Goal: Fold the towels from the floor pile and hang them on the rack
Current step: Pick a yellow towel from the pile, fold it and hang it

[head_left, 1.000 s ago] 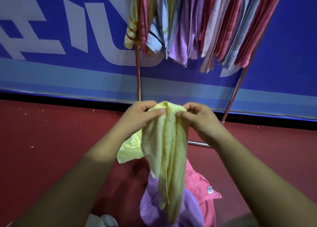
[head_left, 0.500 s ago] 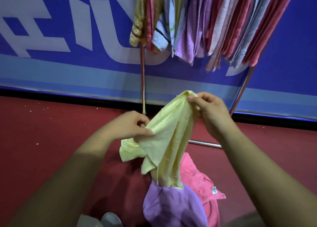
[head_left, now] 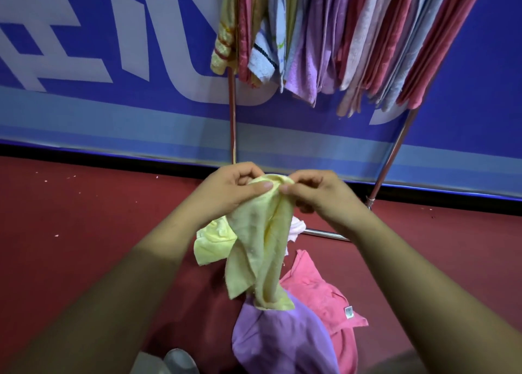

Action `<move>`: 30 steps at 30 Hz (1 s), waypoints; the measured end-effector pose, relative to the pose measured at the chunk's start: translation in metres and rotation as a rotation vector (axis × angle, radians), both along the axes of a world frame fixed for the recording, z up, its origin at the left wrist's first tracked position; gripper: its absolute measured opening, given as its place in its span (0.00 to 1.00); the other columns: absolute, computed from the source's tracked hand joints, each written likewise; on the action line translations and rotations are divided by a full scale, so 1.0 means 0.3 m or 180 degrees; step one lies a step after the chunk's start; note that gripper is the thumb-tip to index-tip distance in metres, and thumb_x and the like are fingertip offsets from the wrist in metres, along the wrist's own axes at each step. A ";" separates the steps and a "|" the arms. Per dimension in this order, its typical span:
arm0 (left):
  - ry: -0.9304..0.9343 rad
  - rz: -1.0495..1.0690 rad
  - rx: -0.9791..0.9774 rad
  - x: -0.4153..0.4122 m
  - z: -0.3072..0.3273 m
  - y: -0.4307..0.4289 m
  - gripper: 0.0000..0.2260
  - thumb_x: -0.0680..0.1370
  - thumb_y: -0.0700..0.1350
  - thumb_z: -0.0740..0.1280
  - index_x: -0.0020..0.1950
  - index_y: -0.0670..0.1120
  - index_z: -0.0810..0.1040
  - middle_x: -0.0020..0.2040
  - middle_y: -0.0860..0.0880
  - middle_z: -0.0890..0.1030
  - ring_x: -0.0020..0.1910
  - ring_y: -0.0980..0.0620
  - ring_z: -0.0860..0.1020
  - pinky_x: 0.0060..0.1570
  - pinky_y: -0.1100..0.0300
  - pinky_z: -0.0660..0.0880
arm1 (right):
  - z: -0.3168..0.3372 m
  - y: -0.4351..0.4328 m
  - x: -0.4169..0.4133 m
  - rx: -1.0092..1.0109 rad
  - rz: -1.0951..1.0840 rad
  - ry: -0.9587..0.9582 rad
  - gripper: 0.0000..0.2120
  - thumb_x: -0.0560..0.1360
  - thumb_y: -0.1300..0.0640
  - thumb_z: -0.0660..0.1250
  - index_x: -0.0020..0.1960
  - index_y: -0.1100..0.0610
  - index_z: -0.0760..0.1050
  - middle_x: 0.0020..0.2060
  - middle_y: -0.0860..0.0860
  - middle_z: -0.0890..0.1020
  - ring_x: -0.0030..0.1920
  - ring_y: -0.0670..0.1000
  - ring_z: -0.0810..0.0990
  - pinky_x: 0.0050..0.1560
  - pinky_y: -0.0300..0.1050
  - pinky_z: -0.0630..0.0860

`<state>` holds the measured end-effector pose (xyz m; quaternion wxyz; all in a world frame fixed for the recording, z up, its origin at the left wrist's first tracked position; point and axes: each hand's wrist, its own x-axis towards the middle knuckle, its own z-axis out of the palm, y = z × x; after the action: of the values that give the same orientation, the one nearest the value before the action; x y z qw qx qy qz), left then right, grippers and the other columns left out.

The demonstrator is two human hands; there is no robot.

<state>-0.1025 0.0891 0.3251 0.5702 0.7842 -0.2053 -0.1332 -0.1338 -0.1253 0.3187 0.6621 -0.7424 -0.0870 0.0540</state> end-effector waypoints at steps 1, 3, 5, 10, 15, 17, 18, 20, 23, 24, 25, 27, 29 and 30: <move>-0.0077 0.0005 0.0312 0.008 0.000 0.016 0.15 0.69 0.58 0.75 0.44 0.47 0.82 0.36 0.47 0.79 0.37 0.53 0.75 0.41 0.56 0.70 | 0.001 -0.018 0.008 0.0275 -0.0250 0.0012 0.08 0.76 0.63 0.71 0.38 0.61 0.79 0.29 0.54 0.71 0.30 0.48 0.66 0.31 0.41 0.62; -0.0159 0.0004 0.0707 0.017 -0.007 0.045 0.10 0.72 0.54 0.76 0.45 0.48 0.84 0.40 0.44 0.84 0.39 0.55 0.78 0.43 0.53 0.74 | 0.006 -0.055 0.026 0.0637 -0.0634 0.0039 0.11 0.73 0.59 0.72 0.40 0.67 0.75 0.34 0.57 0.69 0.33 0.52 0.66 0.34 0.43 0.64; 0.0118 0.0283 0.0062 0.012 -0.008 0.046 0.07 0.77 0.46 0.72 0.52 0.44 0.84 0.51 0.39 0.84 0.45 0.52 0.80 0.52 0.51 0.77 | 0.001 -0.077 0.036 0.0622 -0.0767 0.0071 0.15 0.68 0.53 0.73 0.40 0.66 0.75 0.37 0.58 0.71 0.37 0.55 0.66 0.39 0.47 0.64; 0.0282 0.0464 -0.0880 -0.005 0.018 -0.018 0.05 0.81 0.43 0.66 0.48 0.48 0.82 0.43 0.45 0.84 0.40 0.52 0.81 0.45 0.56 0.78 | -0.021 -0.041 0.024 0.0330 -0.0360 0.0322 0.07 0.70 0.60 0.74 0.35 0.54 0.79 0.30 0.52 0.76 0.33 0.50 0.72 0.40 0.45 0.68; -0.0177 -0.0042 -0.0103 -0.006 -0.023 -0.047 0.08 0.74 0.53 0.71 0.48 0.50 0.80 0.35 0.38 0.77 0.37 0.51 0.71 0.41 0.56 0.68 | -0.012 0.001 0.006 0.0305 -0.0008 0.0173 0.04 0.77 0.62 0.71 0.43 0.60 0.80 0.28 0.52 0.77 0.29 0.50 0.73 0.34 0.43 0.68; -0.0224 0.0017 -0.0093 0.006 -0.041 -0.049 0.11 0.72 0.55 0.72 0.47 0.50 0.78 0.34 0.42 0.73 0.35 0.51 0.68 0.39 0.56 0.65 | -0.016 0.006 0.003 0.0227 -0.0054 0.0051 0.06 0.77 0.62 0.71 0.42 0.61 0.79 0.27 0.51 0.75 0.29 0.50 0.68 0.32 0.41 0.65; -0.0211 0.0037 -0.0069 0.014 -0.051 -0.047 0.13 0.71 0.57 0.72 0.47 0.49 0.78 0.35 0.41 0.73 0.36 0.50 0.68 0.39 0.55 0.64 | -0.018 0.008 0.003 0.0258 -0.0083 0.0036 0.06 0.78 0.63 0.70 0.42 0.61 0.78 0.26 0.50 0.75 0.28 0.49 0.67 0.31 0.40 0.64; -0.0180 0.0059 -0.0009 0.021 -0.061 -0.039 0.16 0.70 0.58 0.73 0.47 0.47 0.77 0.37 0.38 0.75 0.37 0.49 0.69 0.41 0.54 0.65 | -0.016 0.014 0.006 0.0283 -0.0171 -0.0001 0.06 0.78 0.64 0.70 0.42 0.63 0.78 0.26 0.48 0.75 0.27 0.48 0.66 0.29 0.38 0.63; -0.0034 -0.0022 0.0308 0.027 -0.063 -0.024 0.17 0.69 0.57 0.74 0.46 0.46 0.77 0.38 0.36 0.77 0.38 0.51 0.72 0.41 0.54 0.67 | -0.008 0.010 0.021 0.0041 -0.0579 -0.0215 0.08 0.78 0.63 0.70 0.42 0.65 0.78 0.26 0.52 0.75 0.27 0.49 0.68 0.28 0.38 0.67; -0.0061 -0.0131 0.0638 0.030 -0.063 -0.015 0.16 0.69 0.56 0.75 0.45 0.46 0.77 0.37 0.40 0.78 0.37 0.52 0.73 0.39 0.55 0.68 | -0.008 0.000 0.032 -0.0037 -0.0792 -0.0271 0.08 0.78 0.62 0.70 0.42 0.65 0.78 0.27 0.53 0.75 0.27 0.51 0.70 0.28 0.39 0.68; -0.0104 -0.0255 0.1069 0.034 -0.064 -0.001 0.14 0.70 0.54 0.76 0.45 0.46 0.78 0.37 0.45 0.79 0.37 0.54 0.74 0.39 0.56 0.69 | -0.013 -0.015 0.046 -0.0073 -0.1028 -0.0290 0.09 0.78 0.61 0.69 0.41 0.65 0.78 0.27 0.55 0.75 0.27 0.51 0.71 0.28 0.38 0.69; -0.0174 -0.0512 0.1992 0.044 -0.077 0.037 0.08 0.72 0.50 0.76 0.44 0.48 0.80 0.37 0.52 0.81 0.36 0.57 0.76 0.40 0.59 0.72 | -0.032 -0.058 0.074 -0.0107 -0.1531 -0.0261 0.09 0.78 0.59 0.69 0.40 0.61 0.79 0.26 0.53 0.75 0.26 0.51 0.72 0.27 0.39 0.69; -0.0240 -0.0641 0.2949 0.053 -0.106 0.078 0.07 0.74 0.50 0.74 0.44 0.49 0.79 0.38 0.54 0.79 0.38 0.55 0.76 0.40 0.60 0.72 | -0.055 -0.102 0.095 -0.0242 -0.1922 -0.0224 0.10 0.78 0.56 0.69 0.40 0.59 0.79 0.27 0.52 0.76 0.26 0.51 0.74 0.30 0.42 0.71; -0.0253 -0.0646 0.3356 0.055 -0.121 0.093 0.07 0.74 0.50 0.73 0.47 0.48 0.80 0.40 0.54 0.78 0.42 0.53 0.77 0.43 0.59 0.72 | -0.061 -0.118 0.102 -0.0321 -0.2043 -0.0229 0.10 0.78 0.55 0.69 0.41 0.60 0.79 0.28 0.51 0.77 0.26 0.51 0.75 0.31 0.43 0.71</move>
<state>-0.0859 0.1171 0.2888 0.0752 0.9448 -0.2067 -0.2428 -0.1032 -0.1608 0.3004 0.6042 -0.7652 0.1309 -0.1795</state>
